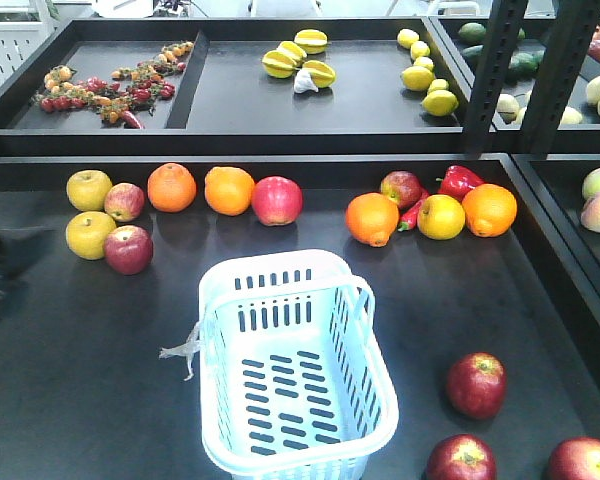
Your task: Pick three apples into basket with both arms
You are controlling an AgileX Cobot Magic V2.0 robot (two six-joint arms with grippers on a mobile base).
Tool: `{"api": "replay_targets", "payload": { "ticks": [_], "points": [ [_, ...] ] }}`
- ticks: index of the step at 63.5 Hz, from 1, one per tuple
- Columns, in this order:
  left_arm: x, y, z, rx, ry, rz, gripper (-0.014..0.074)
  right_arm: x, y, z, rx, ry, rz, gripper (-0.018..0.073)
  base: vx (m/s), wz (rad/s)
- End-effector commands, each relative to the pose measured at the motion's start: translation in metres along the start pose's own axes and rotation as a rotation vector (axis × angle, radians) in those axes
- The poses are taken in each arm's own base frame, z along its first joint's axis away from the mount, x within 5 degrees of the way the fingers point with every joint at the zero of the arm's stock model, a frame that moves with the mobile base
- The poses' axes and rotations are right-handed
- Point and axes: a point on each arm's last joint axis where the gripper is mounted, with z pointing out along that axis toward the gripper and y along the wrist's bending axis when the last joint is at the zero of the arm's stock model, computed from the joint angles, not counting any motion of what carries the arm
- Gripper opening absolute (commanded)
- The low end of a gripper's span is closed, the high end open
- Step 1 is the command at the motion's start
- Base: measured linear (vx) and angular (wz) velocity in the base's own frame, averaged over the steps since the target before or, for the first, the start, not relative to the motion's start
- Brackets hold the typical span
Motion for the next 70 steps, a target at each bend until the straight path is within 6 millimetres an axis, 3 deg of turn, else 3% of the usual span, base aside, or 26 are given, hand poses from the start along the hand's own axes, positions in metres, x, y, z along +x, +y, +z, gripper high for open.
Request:
{"api": "replay_targets", "payload": {
  "ticks": [1,32,53,59,70],
  "points": [
    [-0.009,0.012,-0.017,-0.069,-0.08,-0.064,0.0544,-0.003,0.0,-0.001,-0.002,-0.07,-0.009,-0.0009,0.0,0.0],
    [0.004,0.023,-0.066,-0.129,-0.156,-0.241,0.0544,-0.003,0.0,-0.001,-0.002,-0.075,-0.009,-0.0009,0.0,0.0],
    [0.009,0.025,-0.07,-0.148,-0.124,-0.239,0.0544,-0.01,0.0,-0.001,-0.007,-0.137,0.036,-0.0009,0.0,0.0],
    [0.009,0.025,-0.07,-0.148,-0.123,-0.239,0.0544,-0.02,0.0,-0.003,-0.006,-0.147,0.036,-0.0009,0.0,0.0],
    [0.009,0.025,-0.07,-0.148,-0.123,-0.239,0.0544,-0.059,0.001,-0.012,-0.002,-0.095,0.046,-0.0009,0.0,0.0]
  ]
}}
